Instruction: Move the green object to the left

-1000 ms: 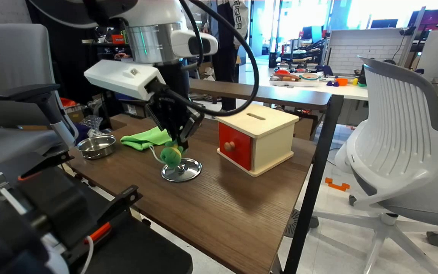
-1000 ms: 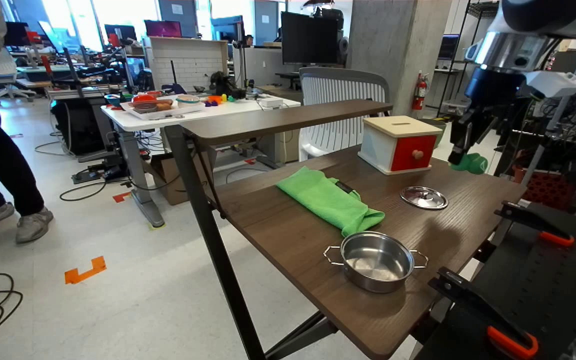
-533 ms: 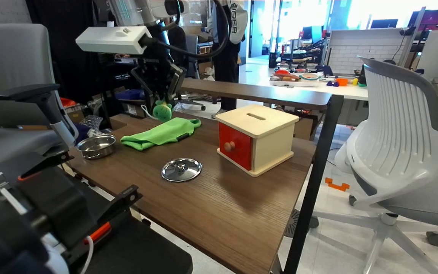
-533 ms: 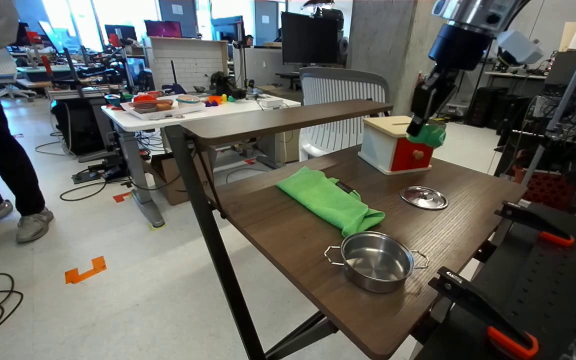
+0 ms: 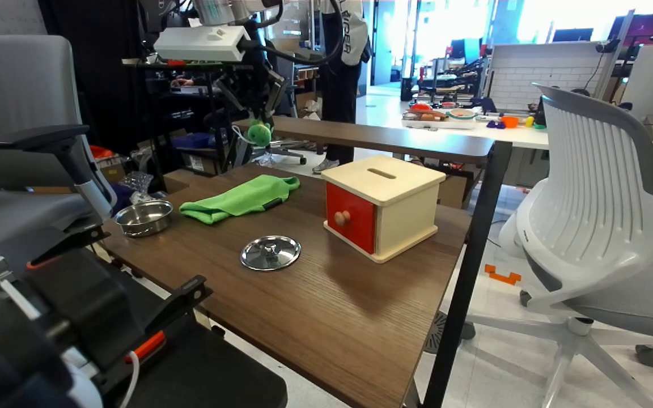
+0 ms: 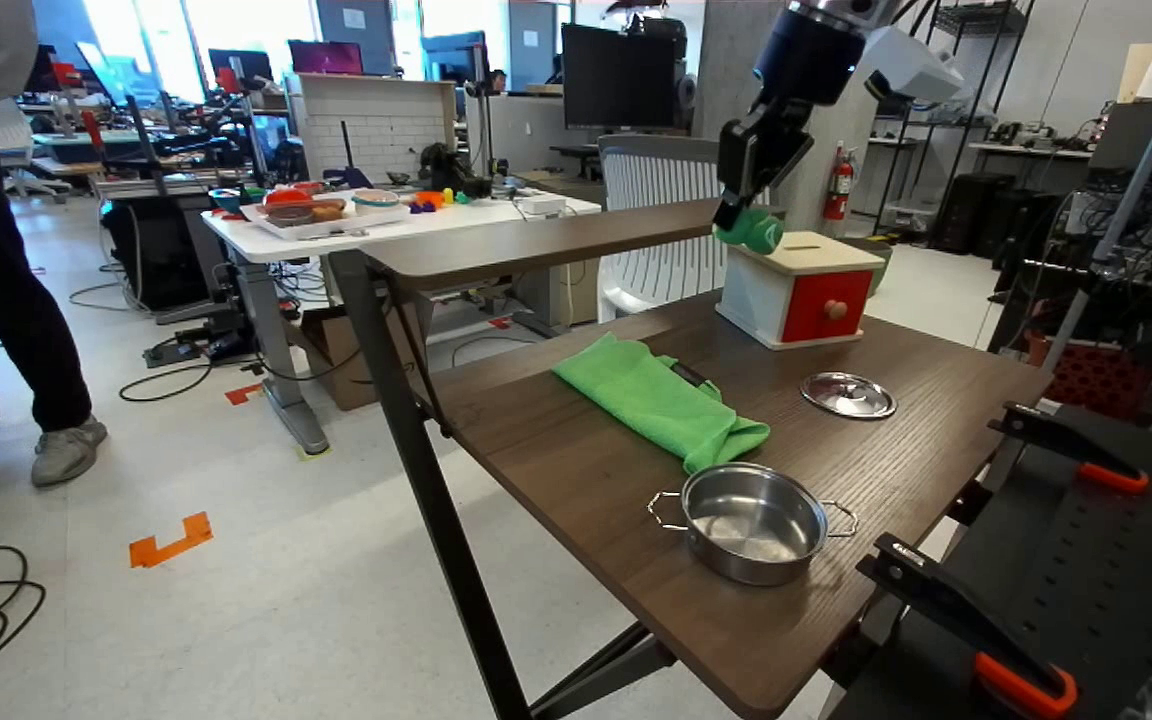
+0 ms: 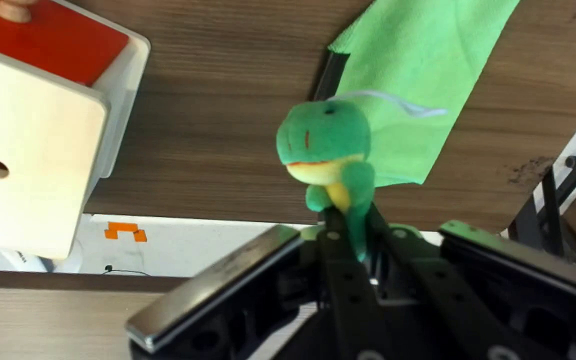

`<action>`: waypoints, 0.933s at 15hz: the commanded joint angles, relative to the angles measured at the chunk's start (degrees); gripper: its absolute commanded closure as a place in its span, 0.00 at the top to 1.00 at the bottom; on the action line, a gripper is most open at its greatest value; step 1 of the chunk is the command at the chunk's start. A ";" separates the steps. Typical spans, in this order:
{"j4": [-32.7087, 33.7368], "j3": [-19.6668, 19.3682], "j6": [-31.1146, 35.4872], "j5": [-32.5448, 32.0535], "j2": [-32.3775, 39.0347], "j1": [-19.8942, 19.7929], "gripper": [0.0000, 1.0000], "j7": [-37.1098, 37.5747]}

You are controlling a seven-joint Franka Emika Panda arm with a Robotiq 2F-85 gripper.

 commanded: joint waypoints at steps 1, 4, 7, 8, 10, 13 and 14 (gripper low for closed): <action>9.32 -1.76 -2.31 -3.07 7.30 1.62 0.03 4.41; 14.29 -3.39 -3.63 -5.95 11.72 2.68 0.03 7.52; 18.45 -4.52 -5.21 -7.94 15.39 3.21 0.03 9.80; 19.54 -4.91 -5.87 -8.45 16.31 3.40 0.03 10.43; 21.22 -6.05 -6.93 -9.71 18.02 3.89 0.03 11.63; 23.16 -7.01 -8.75 -10.56 19.97 3.87 0.03 12.45; 23.49 -7.37 -9.30 -10.84 20.57 3.84 0.03 12.48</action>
